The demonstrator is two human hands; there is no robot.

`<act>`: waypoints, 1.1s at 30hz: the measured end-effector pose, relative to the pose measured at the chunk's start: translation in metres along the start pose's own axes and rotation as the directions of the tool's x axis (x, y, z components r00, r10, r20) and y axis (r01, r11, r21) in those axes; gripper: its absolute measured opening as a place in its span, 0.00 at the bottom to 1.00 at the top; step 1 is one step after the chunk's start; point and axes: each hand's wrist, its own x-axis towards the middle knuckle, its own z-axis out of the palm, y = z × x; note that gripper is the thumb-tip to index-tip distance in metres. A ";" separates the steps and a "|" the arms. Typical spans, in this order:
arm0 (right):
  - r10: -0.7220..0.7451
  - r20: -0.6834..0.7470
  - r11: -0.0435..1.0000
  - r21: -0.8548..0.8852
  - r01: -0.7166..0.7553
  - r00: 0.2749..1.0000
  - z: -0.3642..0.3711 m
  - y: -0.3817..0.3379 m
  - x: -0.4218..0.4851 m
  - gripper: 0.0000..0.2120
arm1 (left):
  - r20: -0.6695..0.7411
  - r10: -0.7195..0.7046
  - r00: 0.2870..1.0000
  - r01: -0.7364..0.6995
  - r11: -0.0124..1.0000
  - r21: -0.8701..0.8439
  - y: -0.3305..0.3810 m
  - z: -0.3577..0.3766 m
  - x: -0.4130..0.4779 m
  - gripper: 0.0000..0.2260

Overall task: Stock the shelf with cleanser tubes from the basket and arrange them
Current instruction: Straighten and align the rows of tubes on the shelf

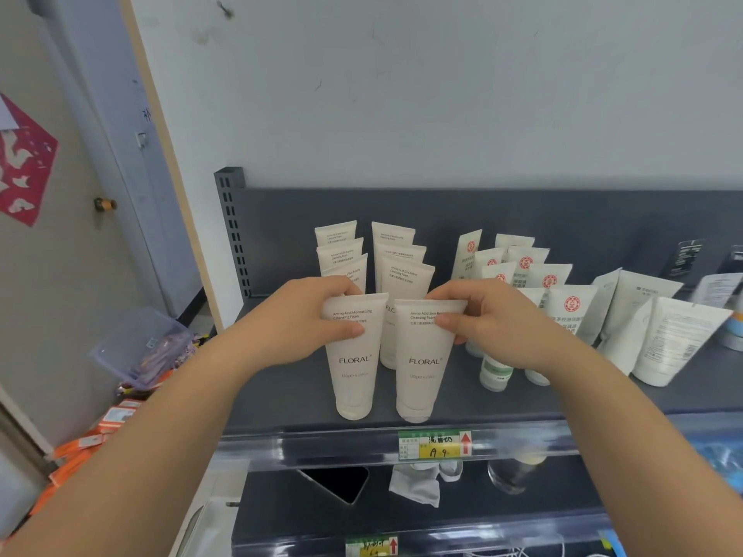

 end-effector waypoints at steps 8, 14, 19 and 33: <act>0.025 -0.007 0.999 -0.023 -0.025 1.000 -0.002 -0.001 0.003 0.10 | 0.062 0.005 0.998 -0.006 1.000 0.026 0.001 -0.006 0.002 0.07; 0.037 0.017 0.999 -0.037 -0.036 0.999 -0.006 0.000 0.005 0.11 | 0.078 -0.001 0.997 0.002 1.000 -0.002 -0.001 -0.007 0.003 0.07; 0.038 0.085 0.996 -0.084 -0.030 0.996 -0.011 -0.001 0.006 0.10 | 0.095 -0.018 0.995 0.016 1.000 0.015 -0.006 -0.008 0.004 0.09; 0.131 0.010 0.912 -0.393 -0.117 0.991 -0.025 -0.029 0.073 0.16 | -0.169 -0.078 0.982 0.098 0.989 0.111 -0.022 -0.025 0.056 0.15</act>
